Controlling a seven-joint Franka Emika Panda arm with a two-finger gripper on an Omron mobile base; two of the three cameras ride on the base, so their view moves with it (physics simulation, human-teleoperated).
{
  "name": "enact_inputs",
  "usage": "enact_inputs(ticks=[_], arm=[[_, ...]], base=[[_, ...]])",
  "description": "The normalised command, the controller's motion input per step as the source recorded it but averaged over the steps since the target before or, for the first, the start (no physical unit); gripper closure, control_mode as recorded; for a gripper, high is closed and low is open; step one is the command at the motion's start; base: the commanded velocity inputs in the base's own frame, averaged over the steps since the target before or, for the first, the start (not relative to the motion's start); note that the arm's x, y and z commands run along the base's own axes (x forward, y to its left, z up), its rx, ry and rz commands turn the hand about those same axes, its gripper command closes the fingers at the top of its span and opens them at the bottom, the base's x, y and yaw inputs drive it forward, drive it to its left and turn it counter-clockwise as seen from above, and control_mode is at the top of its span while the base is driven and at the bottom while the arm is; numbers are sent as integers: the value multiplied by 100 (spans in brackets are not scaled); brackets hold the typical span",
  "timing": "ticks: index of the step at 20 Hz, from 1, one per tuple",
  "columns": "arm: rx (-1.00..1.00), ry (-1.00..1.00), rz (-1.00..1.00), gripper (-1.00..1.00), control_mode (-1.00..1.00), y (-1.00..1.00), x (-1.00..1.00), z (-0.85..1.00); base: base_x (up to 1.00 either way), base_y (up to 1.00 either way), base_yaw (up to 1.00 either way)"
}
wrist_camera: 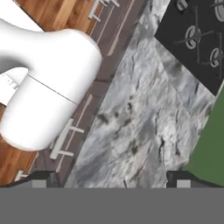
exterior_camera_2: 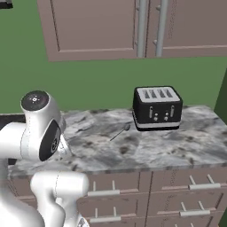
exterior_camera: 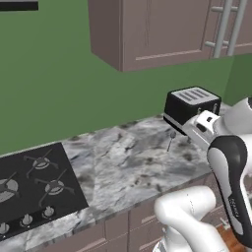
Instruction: Organize the utensils by type. Pick up the wooden spoons from the counter and place them in the open cabinet. Then pick up the metallic utensils from the counter and place them in the open drawer.
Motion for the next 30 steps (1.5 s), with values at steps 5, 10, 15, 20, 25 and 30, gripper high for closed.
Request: enact_inputs(ticks=[5, 10, 15, 20, 25, 30], arm=[[-9, 16, -6, -100, -100, -57, 27, -23], [-18, 13, 0, -100, -100, -33, 67, -33], [-12, 9, 3, -100, -100, -11, 79, -28], [0, 0, 16, -100, -100, -15, 55, -40], [0, 1, 15, -100, -100, -17, 59, -35], [0, 5, 8, -100, -100, -5, 75, -29]], base=[[0, 0, 0], [0, 0, 0], [0, 0, 0], [0, 0, 0], [0, 0, 0], [0, 0, 0]])
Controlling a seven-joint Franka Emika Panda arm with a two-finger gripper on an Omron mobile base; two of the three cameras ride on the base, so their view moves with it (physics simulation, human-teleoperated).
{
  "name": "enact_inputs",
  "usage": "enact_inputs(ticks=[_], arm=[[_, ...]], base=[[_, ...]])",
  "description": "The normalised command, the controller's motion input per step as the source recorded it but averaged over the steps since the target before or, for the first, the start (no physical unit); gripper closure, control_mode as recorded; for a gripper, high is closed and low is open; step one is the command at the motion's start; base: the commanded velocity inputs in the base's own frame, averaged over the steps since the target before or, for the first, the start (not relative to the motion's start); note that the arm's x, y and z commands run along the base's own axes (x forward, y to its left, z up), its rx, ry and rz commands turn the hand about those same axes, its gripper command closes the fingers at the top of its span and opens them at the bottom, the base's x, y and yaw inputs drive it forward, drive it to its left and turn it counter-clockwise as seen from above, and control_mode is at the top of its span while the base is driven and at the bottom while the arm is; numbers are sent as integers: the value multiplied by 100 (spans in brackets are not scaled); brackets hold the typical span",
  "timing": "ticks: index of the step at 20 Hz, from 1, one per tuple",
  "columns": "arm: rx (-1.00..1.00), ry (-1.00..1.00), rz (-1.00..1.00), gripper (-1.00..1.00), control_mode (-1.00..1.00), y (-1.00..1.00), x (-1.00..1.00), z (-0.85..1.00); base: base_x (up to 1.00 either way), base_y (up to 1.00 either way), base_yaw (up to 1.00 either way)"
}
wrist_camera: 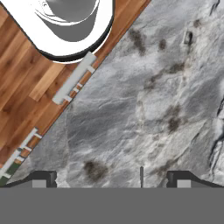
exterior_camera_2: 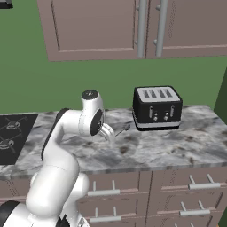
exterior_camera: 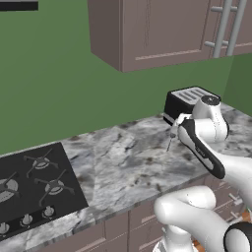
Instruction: Organize the utensils by type. Pick up the wooden spoons from the counter and place them in the open cabinet. Then pick up the metallic utensils from the counter and place them in the open drawer.
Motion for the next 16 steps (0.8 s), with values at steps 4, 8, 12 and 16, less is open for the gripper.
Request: enact_inputs(ticks=[4, 8, 12, 16], arm=[[0, 8, 5, -100, -100, -1, 74, -33], [0, 9, 4, -100, -100, -3, 72, -32], [0, 9, 1, -100, -100, -9, 67, -34], [0, 7, 0, -100, -100, -16, 59, -38]], base=[[0, 0, 0], [0, 0, 0], [0, 0, 0], [0, 0, 0]])
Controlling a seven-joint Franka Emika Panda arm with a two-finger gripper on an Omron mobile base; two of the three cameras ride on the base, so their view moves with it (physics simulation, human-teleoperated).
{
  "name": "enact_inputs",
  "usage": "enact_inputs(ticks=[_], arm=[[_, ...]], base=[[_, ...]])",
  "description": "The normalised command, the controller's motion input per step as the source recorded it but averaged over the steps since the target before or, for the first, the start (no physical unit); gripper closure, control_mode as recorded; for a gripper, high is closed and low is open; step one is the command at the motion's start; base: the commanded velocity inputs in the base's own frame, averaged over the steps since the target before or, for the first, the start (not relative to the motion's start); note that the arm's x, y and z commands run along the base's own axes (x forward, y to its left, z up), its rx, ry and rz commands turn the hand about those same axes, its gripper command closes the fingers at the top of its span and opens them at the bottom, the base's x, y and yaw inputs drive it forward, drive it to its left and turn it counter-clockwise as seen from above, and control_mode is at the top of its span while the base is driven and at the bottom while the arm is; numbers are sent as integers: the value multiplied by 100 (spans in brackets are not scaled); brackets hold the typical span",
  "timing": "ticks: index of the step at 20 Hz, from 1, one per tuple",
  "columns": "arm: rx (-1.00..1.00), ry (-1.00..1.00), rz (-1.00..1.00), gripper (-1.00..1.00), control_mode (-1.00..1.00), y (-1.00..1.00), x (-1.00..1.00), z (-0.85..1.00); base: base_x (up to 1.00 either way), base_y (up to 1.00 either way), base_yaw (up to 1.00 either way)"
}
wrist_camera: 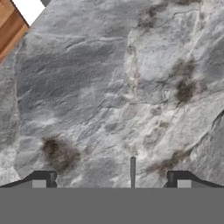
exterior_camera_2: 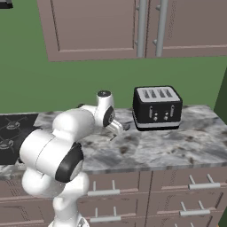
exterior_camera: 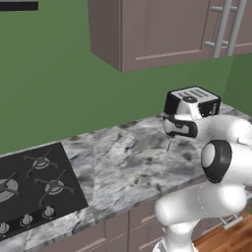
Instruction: Organize the utensils by type. Pick up the wooden spoons from the counter and place them in the open cabinet. Then pick up the metallic utensils from the counter and place them in the open drawer.
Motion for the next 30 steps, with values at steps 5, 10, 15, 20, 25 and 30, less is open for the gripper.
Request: enact_inputs(ticks=[5, 10, 15, 20, 25, 30], arm=[[0, 1, 0, -100, -100, -22, 45, -35], [-1, 0, 0, -100, -100, -7, 46, -28], [-5, 1, 0, -100, -100, 0, 46, -33], [-4, 1, 0, -100, -100, 0, 42, -31], [-1, 0, 0, -100, -100, -4, 29, -29], [0, 0, 0, -100, -100, -14, 20, -33]], base=[[0, 0, 0], [0, 0, 0], [0, 0, 0], [0, 0, 0], [0, 0, 0], [0, 0, 0]])
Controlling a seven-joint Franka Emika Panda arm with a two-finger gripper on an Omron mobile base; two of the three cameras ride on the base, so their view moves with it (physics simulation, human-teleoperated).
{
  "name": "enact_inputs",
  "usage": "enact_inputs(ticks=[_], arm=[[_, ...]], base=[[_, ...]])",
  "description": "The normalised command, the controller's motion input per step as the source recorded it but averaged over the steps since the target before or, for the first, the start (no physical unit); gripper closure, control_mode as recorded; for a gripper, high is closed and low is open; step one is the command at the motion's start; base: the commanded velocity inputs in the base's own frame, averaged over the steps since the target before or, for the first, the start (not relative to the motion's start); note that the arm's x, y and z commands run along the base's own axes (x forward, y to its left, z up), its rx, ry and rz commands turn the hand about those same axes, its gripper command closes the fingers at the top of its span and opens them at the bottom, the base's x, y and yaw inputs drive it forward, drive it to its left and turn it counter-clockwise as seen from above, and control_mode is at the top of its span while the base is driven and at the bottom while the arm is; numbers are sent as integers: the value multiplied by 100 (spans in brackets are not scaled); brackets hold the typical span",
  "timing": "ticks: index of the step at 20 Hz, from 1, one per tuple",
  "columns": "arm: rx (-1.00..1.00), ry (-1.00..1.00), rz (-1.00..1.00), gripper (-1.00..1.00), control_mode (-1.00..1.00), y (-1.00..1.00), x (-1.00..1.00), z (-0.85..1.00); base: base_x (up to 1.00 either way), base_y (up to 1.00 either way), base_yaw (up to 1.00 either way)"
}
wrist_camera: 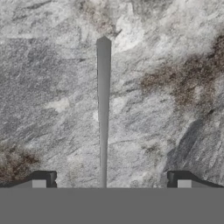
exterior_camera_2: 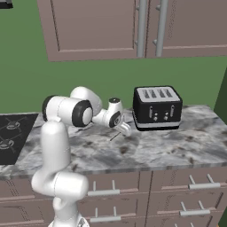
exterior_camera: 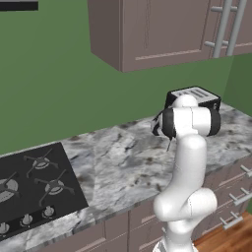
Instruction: Organize the utensils by type. Pick up the wooden spoons from the counter and place them in the open cabinet. Then pick up the metallic utensils from the counter and place them in the open drawer.
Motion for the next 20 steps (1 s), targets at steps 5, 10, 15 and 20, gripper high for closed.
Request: enact_inputs(ticks=[5, 10, 15, 20], arm=[[0, 0, 0, -100, -100, -11, 18, -29], [-1, 0, 0, 100, -100, -5, 21, -29], [-5, 1, 0, 100, -100, 0, 25, -41], [-8, 6, 0, 100, -100, 0, 31, -54]], base=[[0, 0, 0], [0, 0, 0], [0, 0, 0], [0, 0, 0]])
